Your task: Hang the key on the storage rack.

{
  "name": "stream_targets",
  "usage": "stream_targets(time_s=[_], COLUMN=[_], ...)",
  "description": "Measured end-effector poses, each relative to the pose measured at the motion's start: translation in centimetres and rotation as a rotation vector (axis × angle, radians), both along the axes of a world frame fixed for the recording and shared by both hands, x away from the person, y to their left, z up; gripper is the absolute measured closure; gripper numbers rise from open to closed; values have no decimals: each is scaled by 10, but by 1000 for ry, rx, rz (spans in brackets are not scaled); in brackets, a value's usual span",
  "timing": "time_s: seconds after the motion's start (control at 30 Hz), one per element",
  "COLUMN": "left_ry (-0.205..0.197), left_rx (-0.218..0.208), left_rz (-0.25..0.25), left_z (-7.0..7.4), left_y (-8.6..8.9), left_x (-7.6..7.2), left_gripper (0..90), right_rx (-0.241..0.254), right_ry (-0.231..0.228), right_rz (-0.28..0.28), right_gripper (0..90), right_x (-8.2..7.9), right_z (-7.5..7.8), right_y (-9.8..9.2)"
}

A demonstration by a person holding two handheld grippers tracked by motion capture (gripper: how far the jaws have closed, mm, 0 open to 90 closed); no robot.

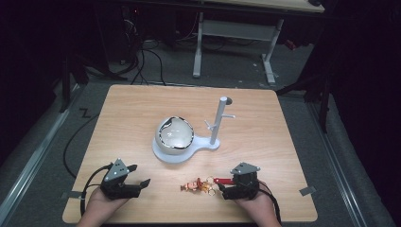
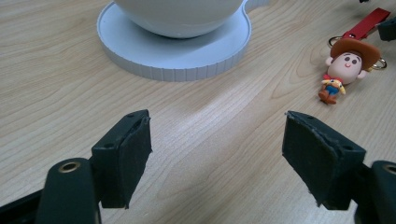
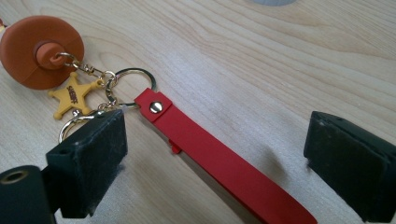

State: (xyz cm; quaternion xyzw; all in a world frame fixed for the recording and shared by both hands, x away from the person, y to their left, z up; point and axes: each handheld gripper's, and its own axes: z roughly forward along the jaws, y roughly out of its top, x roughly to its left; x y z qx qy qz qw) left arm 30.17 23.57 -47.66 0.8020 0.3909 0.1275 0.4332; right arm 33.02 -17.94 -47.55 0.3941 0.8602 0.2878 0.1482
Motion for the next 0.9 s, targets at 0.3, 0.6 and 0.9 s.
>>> stream_targets(time_s=[0.3,0.6,0.9], left_ry=[11,16,15], left_rx=[10,4,7], left_rz=[-8,-13,-26], left_z=[-1,-2,-2], left_y=[-5,-4,-5], left_x=[-1,0,-1], left_gripper=[245,257,256], right_rx=[-22,-174,-306], right_ry=[48,182,263], right_rz=[80,204,283], right_gripper=[255,379,383], right_x=[9,21,32], right_z=[14,28,32], right_y=[-2,16,32])
